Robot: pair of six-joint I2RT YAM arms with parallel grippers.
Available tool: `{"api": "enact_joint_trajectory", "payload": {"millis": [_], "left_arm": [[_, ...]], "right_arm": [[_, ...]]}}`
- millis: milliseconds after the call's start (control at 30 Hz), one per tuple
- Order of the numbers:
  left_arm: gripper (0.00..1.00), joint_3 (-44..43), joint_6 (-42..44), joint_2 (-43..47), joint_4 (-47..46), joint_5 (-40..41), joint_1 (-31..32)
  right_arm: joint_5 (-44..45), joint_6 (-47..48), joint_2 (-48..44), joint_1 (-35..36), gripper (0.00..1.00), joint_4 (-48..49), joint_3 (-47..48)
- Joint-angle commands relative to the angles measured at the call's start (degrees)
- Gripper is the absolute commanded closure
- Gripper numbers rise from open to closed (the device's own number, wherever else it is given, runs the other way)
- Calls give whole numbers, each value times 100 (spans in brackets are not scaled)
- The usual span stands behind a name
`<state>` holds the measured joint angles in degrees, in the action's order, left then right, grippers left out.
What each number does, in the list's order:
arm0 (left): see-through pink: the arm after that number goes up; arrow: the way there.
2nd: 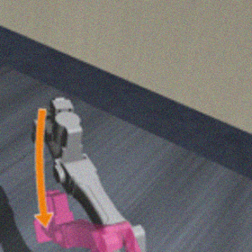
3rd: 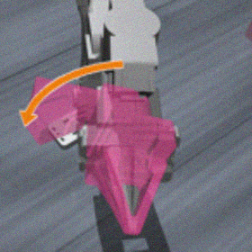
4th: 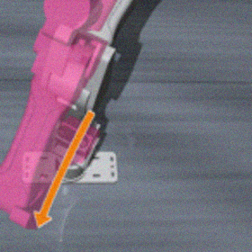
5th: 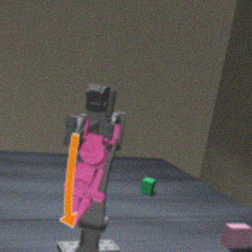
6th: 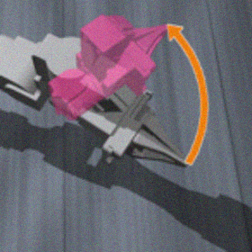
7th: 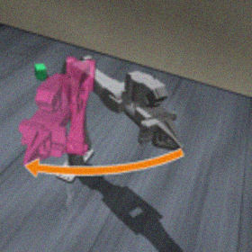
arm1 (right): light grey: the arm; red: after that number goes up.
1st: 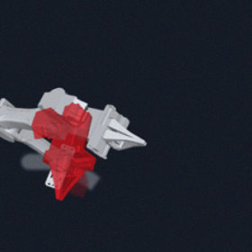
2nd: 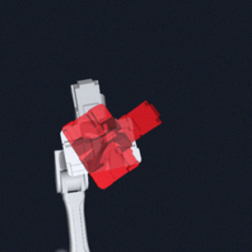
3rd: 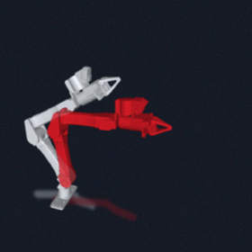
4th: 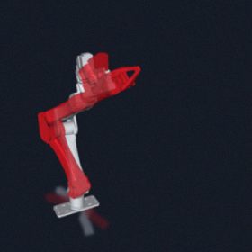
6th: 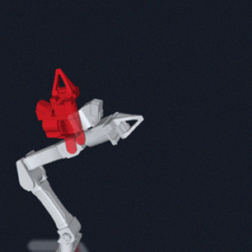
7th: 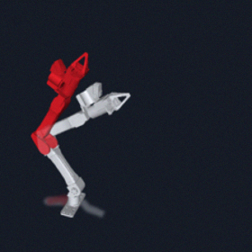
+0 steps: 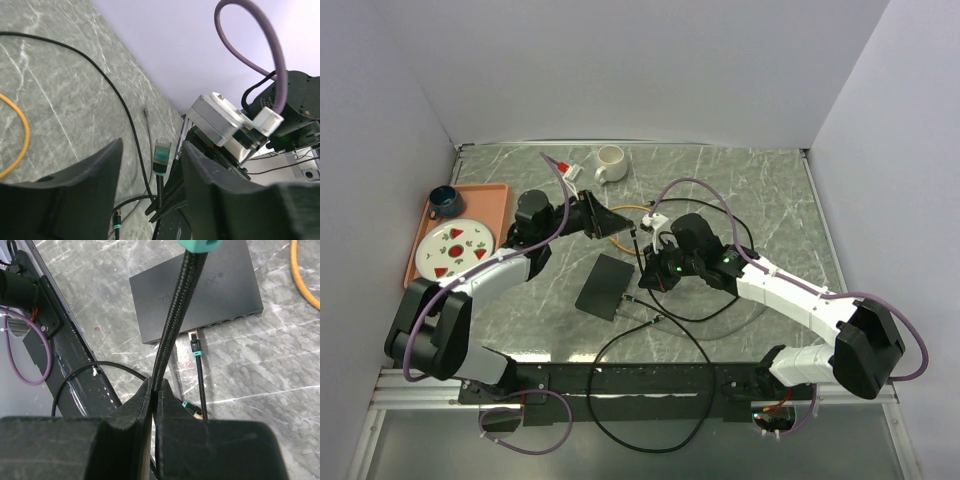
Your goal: Insert the plug into the switch port
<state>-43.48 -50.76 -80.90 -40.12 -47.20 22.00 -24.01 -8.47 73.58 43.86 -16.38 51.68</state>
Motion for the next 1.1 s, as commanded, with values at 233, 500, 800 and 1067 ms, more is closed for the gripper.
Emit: {"api": "enact_joint_trajectory", "payload": {"millis": [233,500,800,1067], "left_arm": [[78,-468,260,-189,-102,44,235],[99,-424,549,136,416,501,235],[99,-248,708,461,514,756,235],[99,182,541,628,-127,458,235]], "right_arm": [[-77,-129,51,132,100,276,246],[98,-155,112,150,78,171,316],[99,-5,-256,79,18,275,290],[-1526,-873,-888,-1069,16,1949,-464]]}}
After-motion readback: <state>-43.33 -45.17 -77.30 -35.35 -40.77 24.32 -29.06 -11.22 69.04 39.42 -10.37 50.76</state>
